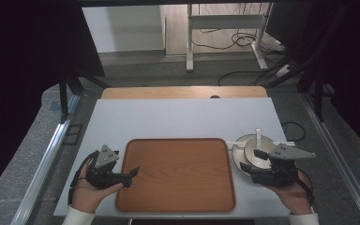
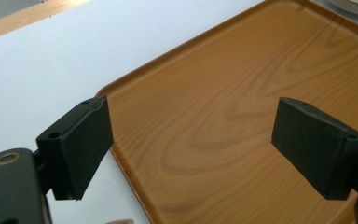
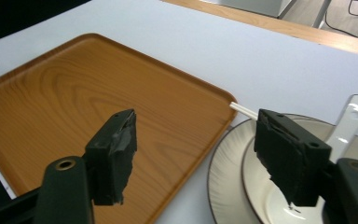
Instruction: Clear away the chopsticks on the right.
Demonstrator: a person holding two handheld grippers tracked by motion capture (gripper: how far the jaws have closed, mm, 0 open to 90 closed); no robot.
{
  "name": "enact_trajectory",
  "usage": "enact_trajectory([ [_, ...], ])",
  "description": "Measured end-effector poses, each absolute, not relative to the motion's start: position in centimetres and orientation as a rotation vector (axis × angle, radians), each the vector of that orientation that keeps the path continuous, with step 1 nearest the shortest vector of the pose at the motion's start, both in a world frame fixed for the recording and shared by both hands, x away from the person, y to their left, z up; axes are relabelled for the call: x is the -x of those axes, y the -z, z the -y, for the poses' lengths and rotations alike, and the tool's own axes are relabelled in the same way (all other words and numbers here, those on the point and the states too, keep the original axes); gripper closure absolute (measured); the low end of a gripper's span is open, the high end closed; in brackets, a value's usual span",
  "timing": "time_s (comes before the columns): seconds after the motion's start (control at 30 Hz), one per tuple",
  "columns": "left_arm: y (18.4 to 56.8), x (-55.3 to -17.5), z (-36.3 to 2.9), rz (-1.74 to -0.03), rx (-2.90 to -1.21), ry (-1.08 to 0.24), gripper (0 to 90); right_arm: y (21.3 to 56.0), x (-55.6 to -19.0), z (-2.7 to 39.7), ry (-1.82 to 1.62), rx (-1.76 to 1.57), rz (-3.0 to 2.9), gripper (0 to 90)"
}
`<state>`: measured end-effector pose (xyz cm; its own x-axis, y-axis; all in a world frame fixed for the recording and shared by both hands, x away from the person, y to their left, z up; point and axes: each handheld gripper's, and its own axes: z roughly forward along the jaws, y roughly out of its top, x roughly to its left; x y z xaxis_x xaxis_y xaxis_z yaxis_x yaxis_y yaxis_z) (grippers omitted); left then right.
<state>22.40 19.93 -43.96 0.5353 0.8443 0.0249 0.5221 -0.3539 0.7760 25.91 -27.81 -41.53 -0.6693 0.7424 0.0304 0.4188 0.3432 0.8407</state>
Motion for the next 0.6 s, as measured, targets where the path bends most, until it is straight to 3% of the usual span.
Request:
enact_trajectory([
  [0.6,44.4,-22.4,-19.9,-1.120,-2.057,-0.542,7.6,39.6,-26.8,32.2,-1.189,-1.145,-2.199,45.9],
])
